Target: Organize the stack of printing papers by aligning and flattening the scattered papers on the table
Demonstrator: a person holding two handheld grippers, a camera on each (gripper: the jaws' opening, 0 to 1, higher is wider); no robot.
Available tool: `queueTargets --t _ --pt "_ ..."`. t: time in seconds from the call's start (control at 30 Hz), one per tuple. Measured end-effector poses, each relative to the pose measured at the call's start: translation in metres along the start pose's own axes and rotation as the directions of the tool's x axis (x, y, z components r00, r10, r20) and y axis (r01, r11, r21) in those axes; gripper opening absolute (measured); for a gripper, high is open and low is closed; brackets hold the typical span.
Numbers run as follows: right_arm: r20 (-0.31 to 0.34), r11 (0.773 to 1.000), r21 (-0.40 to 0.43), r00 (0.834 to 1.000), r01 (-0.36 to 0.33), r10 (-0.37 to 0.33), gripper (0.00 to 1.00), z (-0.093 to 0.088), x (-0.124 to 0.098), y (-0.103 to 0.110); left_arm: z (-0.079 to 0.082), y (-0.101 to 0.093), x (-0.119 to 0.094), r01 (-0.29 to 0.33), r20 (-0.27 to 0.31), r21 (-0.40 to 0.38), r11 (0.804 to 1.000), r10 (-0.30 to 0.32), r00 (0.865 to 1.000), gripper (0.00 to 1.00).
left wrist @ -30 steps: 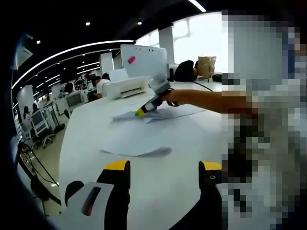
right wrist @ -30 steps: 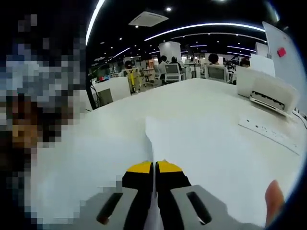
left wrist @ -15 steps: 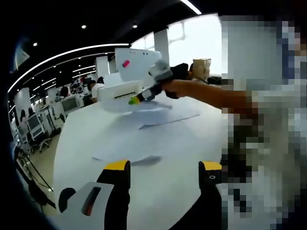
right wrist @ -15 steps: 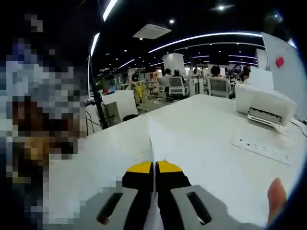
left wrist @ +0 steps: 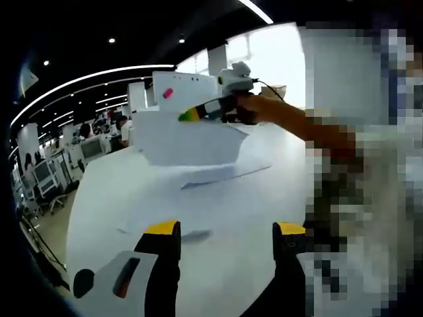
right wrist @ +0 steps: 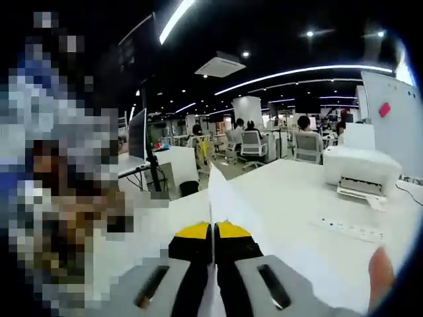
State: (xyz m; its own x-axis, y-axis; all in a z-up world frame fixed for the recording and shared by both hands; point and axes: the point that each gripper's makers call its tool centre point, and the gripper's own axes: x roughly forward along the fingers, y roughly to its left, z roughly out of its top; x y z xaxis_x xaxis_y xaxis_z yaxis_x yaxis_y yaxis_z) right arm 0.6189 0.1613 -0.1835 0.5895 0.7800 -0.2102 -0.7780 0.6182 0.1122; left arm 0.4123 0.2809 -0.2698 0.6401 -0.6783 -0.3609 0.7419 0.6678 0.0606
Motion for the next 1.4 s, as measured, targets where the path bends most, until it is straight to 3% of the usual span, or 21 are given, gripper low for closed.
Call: queueTargets --t 0.2,0.5,0.77,0.97,1.1,1.3,1.4 --pt "0.06 0.996 -0.01 0.994 -0.089 0.089 0.0 0.017 -0.022 0.036 0.006 -0.002 0.009 0.005 0.055 -0.061 0.998 -0.002 0.999 0.59" --pt "0.101 0.981 -0.039 0.976 -0.19 0.193 0.0 0.018 -0.061 0.087 0.002 -0.002 0.022 -0.002 0.074 -0.124 0.992 0.011 0.997 0.59" --pt "0.164 0.941 -0.039 0.927 -0.335 0.337 0.0 0.027 -0.098 0.14 -0.005 0.012 0.045 -0.023 0.088 -0.215 0.976 0.043 0.995 0.61" --pt "0.185 0.911 -0.035 0.894 -0.41 0.409 0.0 0.032 -0.115 0.16 -0.008 0.026 0.061 -0.05 0.098 -0.231 0.972 0.075 0.992 0.63" --pt "0.186 0.888 -0.03 0.871 -0.458 0.455 0.0 0.026 -0.121 0.172 -0.003 0.033 0.068 -0.045 0.125 -0.264 0.964 0.08 0.989 0.65" --pt "0.179 0.875 -0.021 0.859 -0.484 0.479 0.0 0.023 -0.123 0.176 0.004 0.043 0.078 -0.034 0.168 -0.292 0.956 0.086 0.982 0.68" --pt "0.187 0.861 -0.021 0.844 -0.508 0.503 0.0 0.026 -0.129 0.181 0.014 0.041 0.082 0.006 0.232 -0.304 0.953 0.068 0.97 0.77"
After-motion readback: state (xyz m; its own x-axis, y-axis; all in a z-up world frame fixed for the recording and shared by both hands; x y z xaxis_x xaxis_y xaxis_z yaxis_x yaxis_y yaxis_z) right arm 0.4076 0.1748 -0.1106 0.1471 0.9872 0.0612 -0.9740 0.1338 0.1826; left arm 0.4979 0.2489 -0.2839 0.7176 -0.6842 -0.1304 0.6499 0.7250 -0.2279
